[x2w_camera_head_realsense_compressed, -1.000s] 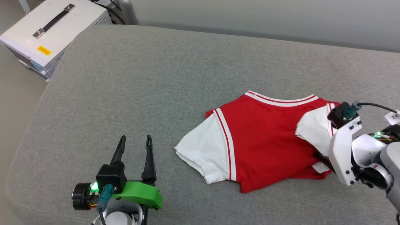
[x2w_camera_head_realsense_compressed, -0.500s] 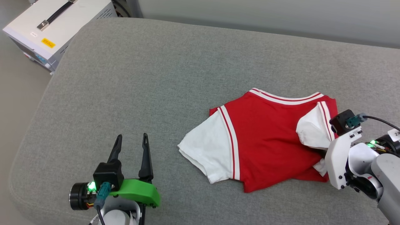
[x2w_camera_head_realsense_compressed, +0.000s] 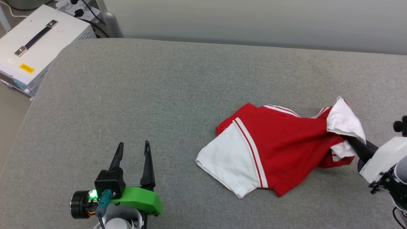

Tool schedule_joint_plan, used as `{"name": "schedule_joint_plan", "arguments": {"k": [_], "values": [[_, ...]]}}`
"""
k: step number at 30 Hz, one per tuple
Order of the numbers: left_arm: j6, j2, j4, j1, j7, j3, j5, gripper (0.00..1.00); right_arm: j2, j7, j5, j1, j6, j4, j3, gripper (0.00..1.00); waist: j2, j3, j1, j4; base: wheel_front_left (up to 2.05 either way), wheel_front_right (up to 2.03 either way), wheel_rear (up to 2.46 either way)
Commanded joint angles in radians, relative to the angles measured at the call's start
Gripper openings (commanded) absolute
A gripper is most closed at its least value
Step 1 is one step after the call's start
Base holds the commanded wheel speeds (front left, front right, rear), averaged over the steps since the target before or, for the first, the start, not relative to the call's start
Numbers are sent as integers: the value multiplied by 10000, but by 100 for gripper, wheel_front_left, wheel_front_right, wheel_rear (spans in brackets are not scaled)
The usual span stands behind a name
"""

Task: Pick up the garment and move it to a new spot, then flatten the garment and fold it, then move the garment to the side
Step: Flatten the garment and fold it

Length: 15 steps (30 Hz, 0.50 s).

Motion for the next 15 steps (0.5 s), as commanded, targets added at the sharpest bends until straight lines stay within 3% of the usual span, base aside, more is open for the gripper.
{"name": "schedule_joint_plan", "arguments": {"k": [1,8,15], "values": [[16,-34,3,73,-57,1,75,100,190,-186,382,279,-6,16,-400,0,49,16,0,-18,0,0,0],[7,-34,80,99,-57,40,50,100,1044,-830,2191,1035,-6,957,-2854,0,49,71,0,15,0,0,0],[0,-34,176,97,-57,37,45,100,1580,-1602,3298,1031,-6,2937,-4996,0,49,81,0,114,0,0,0]]}}
